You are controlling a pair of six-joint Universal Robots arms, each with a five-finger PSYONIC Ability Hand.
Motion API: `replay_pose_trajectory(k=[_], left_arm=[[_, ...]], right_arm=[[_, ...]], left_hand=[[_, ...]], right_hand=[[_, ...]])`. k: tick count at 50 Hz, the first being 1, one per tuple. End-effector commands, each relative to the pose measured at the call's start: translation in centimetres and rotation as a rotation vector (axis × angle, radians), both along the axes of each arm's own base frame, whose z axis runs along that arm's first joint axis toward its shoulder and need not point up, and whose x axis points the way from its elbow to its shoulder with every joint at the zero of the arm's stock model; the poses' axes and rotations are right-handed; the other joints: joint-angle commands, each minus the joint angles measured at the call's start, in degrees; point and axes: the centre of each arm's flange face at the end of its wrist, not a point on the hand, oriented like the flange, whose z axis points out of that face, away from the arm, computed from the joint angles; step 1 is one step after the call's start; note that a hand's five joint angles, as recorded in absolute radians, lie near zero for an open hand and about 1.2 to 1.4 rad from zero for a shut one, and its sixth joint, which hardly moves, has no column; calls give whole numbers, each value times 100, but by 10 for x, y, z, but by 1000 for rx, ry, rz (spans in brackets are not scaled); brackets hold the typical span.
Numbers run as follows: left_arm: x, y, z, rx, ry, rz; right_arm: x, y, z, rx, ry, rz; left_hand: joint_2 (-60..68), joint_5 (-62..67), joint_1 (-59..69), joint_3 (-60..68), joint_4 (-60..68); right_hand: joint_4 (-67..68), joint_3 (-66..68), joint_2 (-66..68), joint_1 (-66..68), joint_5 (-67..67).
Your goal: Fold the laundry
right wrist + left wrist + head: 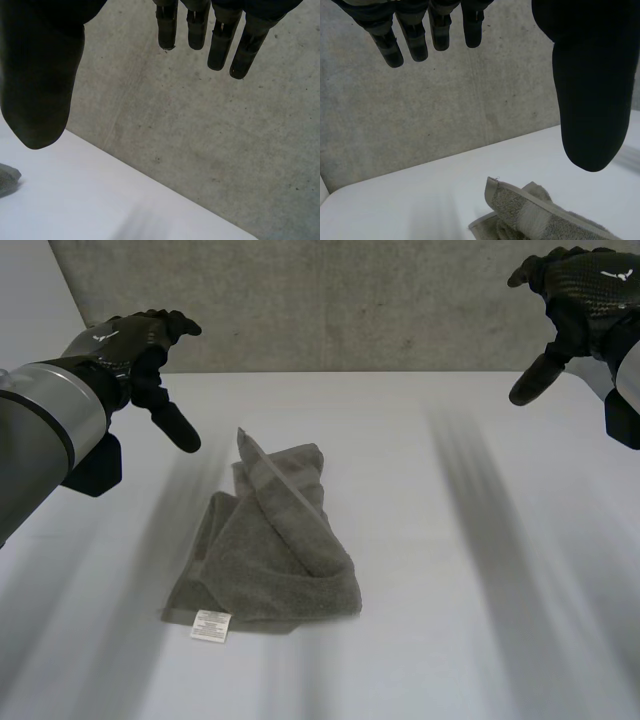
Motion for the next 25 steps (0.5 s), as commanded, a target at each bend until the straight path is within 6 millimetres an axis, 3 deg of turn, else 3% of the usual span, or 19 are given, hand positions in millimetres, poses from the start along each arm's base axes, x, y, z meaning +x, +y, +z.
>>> replay_pose_trajectory(k=[1, 6, 11, 13, 14, 16, 19, 20, 21, 22, 24, 25], left_arm=[[0, 0, -2, -2, -16, -1], [2, 4, 0, -5, -13, -1], [7, 12, 1, -12, -9, -1], [17, 9, -10, 14, -17, 33], [17, 9, -10, 14, -17, 33], [33, 1, -28, 46, -31, 91], [40, -2, -39, 65, -36, 114], [44, -2, -50, 86, -41, 128], [46, 0, -62, 108, -48, 133], [46, 0, -62, 108, -48, 133], [49, 6, -85, 144, -60, 134], [49, 6, -85, 144, -60, 134]], right_arm=[[1, 1, -6, 10, 11, 6], [6, 1, -4, -14, 9, 50], [23, 4, -11, -86, 92, 237], [37, 11, -22, -152, 211, 416], [37, 11, -22, -152, 212, 417], [52, 13, -38, -185, 302, 569], [69, 15, -52, -204, 342, 675], [69, 15, -53, -204, 342, 676], [82, 17, -60, -205, 354, 717], [82, 17, -60, -205, 354, 717], [111, 26, -81, -211, 379, 810], [111, 26, -81, -211, 379, 811]], left_hand=[[49, -163, 29, 34, 50], [49, -163, 29, 34, 50], [49, -163, 29, 34, 50], [49, -163, 29, 34, 50], [49, -163, 29, 34, 50], [49, -163, 29, 34, 50], [49, -163, 29, 34, 50], [49, -163, 29, 34, 50], [49, -163, 29, 34, 50], [49, -163, 29, 34, 50], [49, -163, 29, 34, 50], [49, -163, 29, 34, 50]], right_hand=[[-447, -379, -403, -326, -343], [-447, -379, -403, -326, -343], [-447, -379, -403, -326, -343], [-447, -379, -403, -326, -343], [-447, -379, -403, -326, -343], [-447, -379, -403, -326, -343], [-447, -379, -403, -326, -343], [-447, -379, -403, -326, -343], [-447, -379, -403, -326, -343], [-447, -379, -403, -326, -343], [-447, -379, -403, -326, -343], [-447, -379, -403, -326, -343]])
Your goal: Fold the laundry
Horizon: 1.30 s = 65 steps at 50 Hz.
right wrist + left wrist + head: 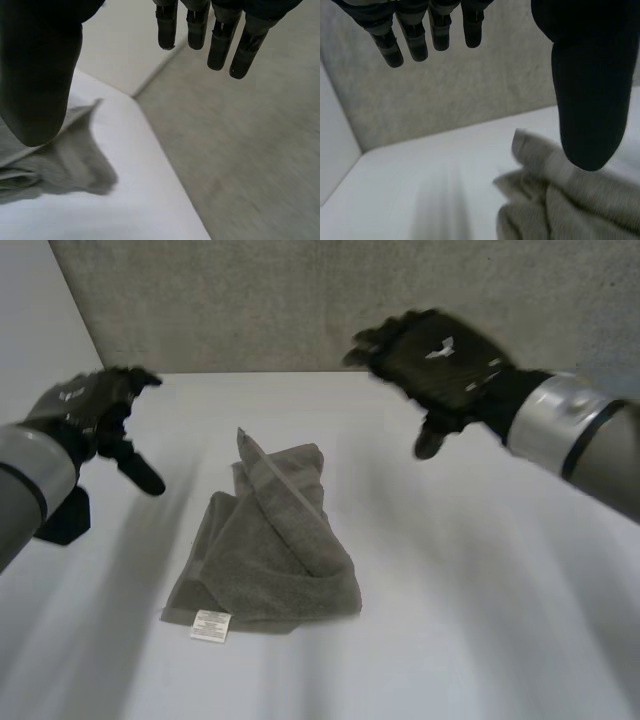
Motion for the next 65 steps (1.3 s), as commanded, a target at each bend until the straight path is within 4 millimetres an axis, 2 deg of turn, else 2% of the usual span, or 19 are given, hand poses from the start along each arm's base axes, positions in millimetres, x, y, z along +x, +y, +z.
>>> replay_pose_trajectory(k=[1, 5, 10, 15, 19, 22, 24, 25, 27, 28, 30, 31, 33, 38, 44, 47, 48, 51, 65], left_arm=[[10, 9, -53, 81, -22, 25], [11, 13, -75, 100, -30, 23], [9, 21, -117, 196, -61, 3], [8, 25, -133, 246, -76, -7], [8, 25, -137, 257, -79, -7], [8, 24, -139, 264, -81, -7], [7, 24, -138, 260, -80, -10], [7, 24, -138, 260, -80, -10], [6, 23, -137, 254, -78, -10], [6, 23, -136, 245, -76, -11], [4, 22, -135, 233, -73, -18], [2, 23, -134, 226, -71, -25], [0, 24, -132, 219, -70, -33], [-11, 29, -126, 192, -65, -74], [-24, 34, -121, 153, -60, -123], [-32, 35, -120, 123, -53, -152], [-32, 35, -120, 123, -53, -152], [-39, 35, -116, 94, -43, -173], [-66, 54, -125, 92, -52, -282]], right_arm=[[57, 17, -42, -15, 86, 204], [77, 23, -64, -60, 141, 265], [104, 31, -111, -205, 267, 359], [118, 35, -144, -278, 338, 408], [122, 22, -167, -335, 412, 363], [123, 16, -171, -365, 438, 331], [125, 6, -168, -422, 453, 280], [125, 6, -168, -422, 453, 280], [128, -6, -151, -475, 403, 216], [128, -6, -151, -475, 402, 216], [127, -14, -115, -480, 281, 145], [127, -14, -114, -480, 280, 144], [116, -29, -75, -420, 131, 37], [84, -55, -42, -272, -22, -151], [39, -62, -61, -96, 134, -320], [-6, -67, -80, 36, 240, -436], [-6, -67, -80, 37, 240, -436], [-37, -55, -89, 106, 267, -490], [-118, -17, -81, 167, 223, -583]], left_hand=[[51, -163, 29, 51, 53], [51, -163, 29, 51, 53], [51, -163, 29, 51, 53], [51, -163, 29, 51, 53], [51, -163, 29, 51, 53], [51, -163, 29, 51, 53], [51, -163, 29, 51, 53], [51, -163, 29, 51, 53], [51, -163, 29, 51, 53], [51, -163, 29, 51, 53], [51, -163, 29, 51, 53], [51, -163, 29, 51, 53], [51, -163, 29, 51, 53], [51, -163, 29, 51, 53], [51, -163, 29, 51, 53], [51, -163, 29, 51, 53], [51, -163, 29, 51, 53], [51, -163, 29, 51, 53], [51, -163, 29, 51, 53]], right_hand=[[-447, -379, -403, -326, -343], [-447, -379, -403, -326, -343], [-447, -379, -403, -326, -343], [-447, -379, -403, -326, -343], [-447, -379, -403, -326, -343], [537, 605, 581, 658, 641], [4150, 4218, 4194, 4271, 4254], [4171, 4238, 4215, 4291, 4274], [6547, 6614, 6591, 6668, 6650], [6553, 6621, 6597, 6674, 6657], [6553, 6621, 6597, 6674, 6657], [6553, 6621, 6597, 6674, 6657], [6553, 6621, 6597, 6674, 6657], [6553, 6621, 6597, 6674, 6657], [6553, 6621, 6597, 6674, 6657], [6553, 6621, 6597, 6674, 6657], [6553, 6621, 6597, 6674, 6657], [6553, 6621, 6597, 6674, 6657], [6553, 6621, 6597, 6674, 6657]])
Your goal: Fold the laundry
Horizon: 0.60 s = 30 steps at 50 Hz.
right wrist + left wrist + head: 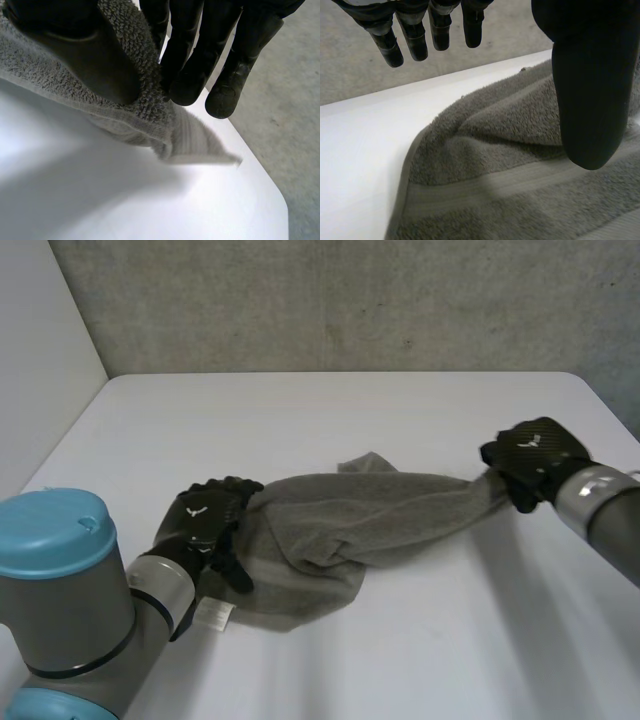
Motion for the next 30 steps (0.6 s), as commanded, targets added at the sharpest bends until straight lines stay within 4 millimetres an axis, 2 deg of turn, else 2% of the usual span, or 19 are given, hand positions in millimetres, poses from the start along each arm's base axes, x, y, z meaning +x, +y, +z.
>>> replay_pose_trajectory(k=[1, 3, 7, 9, 12, 14, 17, 26, 30], left_arm=[[-10, 12, -6, 15, -10, -48], [-13, 15, -6, 13, -10, -63], [-23, 21, -11, 6, -46, -108], [-25, 21, -16, -1, -85, -127], [-28, 21, -23, -8, -130, -150], [-30, 22, -23, -12, -133, -158], [-40, 25, -23, -23, -127, -188], [-73, 29, -11, -85, -76, -258], [-83, 30, -15, -90, -74, -278]], right_arm=[[-35, 14, 6, 7, -32, -46], [-45, 22, 1, 40, -47, -51], [-51, 31, -4, 77, -64, -44], [-55, 44, -7, 136, -87, -29], [-54, 51, -8, 177, -98, -11], [-53, 65, -12, 281, -135, 26], [-52, 75, -14, 340, -144, 70], [-54, 92, -16, 386, -85, 124], [-53, 102, -14, 410, -64, 147]], left_hand=[[51, -163, 29, 55, 53], [56, -158, 33, 60, 58], [73, -141, 50, 77, 75], [73, -141, 50, 77, 75], [56, -158, 33, 60, 58], [56, -158, 33, 60, 58], [51, -163, 29, 55, 53], [73, -141, 50, 76, 75], [208, -6, 185, 211, 209]], right_hand=[[348, 344, 380, 586, 441], [348, 344, 380, 586, 441], [348, 344, 380, 586, 441], [348, 344, 380, 586, 441], [348, 344, 380, 586, 441], [348, 344, 380, 586, 441], [348, 344, 380, 586, 441], [348, 344, 380, 586, 441], [348, 344, 380, 586, 441]])
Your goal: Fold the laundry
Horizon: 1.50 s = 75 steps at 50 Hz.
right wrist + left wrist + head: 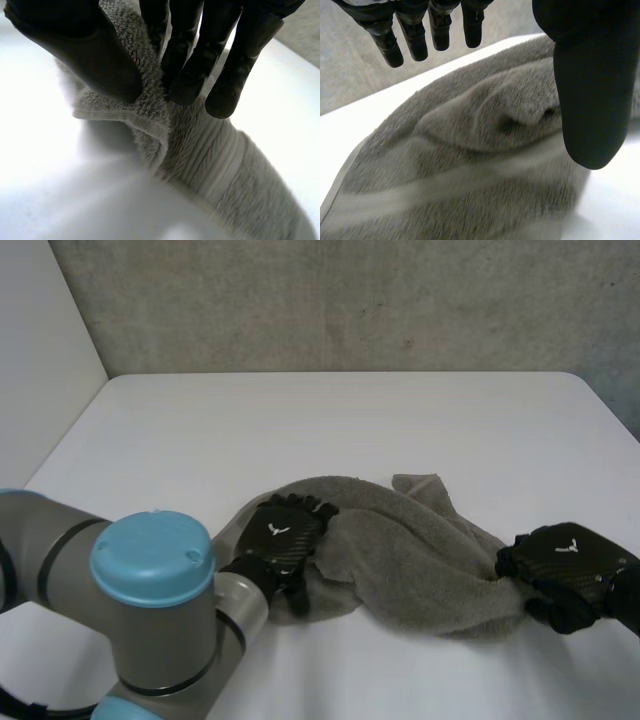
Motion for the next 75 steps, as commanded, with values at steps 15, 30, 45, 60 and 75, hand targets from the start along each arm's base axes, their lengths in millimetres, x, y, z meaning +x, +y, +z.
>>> replay_pose_trajectory(k=[15, 30, 45, 60, 75], left_arm=[[-19, 20, 0, 13, -23, -83], [15, 81, 34, 95, -33, -332], [11, 7, 67, -142, -127, -284], [2, -91, 82, -83, 86, 22], [23, -102, 35, 101, -156, 127]], right_arm=[[-10, 7, 19, -50, 101, 57], [-15, -2, 58, 17, 18, 360], [23, -87, 69, 123, -251, 307], [98, -167, 33, -229, -71, 26], [148, -155, -28, -160, 3, 145]], left_hand=[[7051, 6837, 7029, 7055, 7053], [7051, 6837, 7029, 7055, 7053], [140, -74, 117, 144, 142], [174, -40, 151, 177, 175], [308, 94, 286, 312, 310]], right_hand=[[347, 344, 380, 476, 404], [-6653, -6656, -6620, -6524, -6596], [-6653, -6656, -6620, -6524, -6596], [-6653, -6656, -6620, -6524, -6596], [-6124, -6128, -6092, -5995, -6067]])
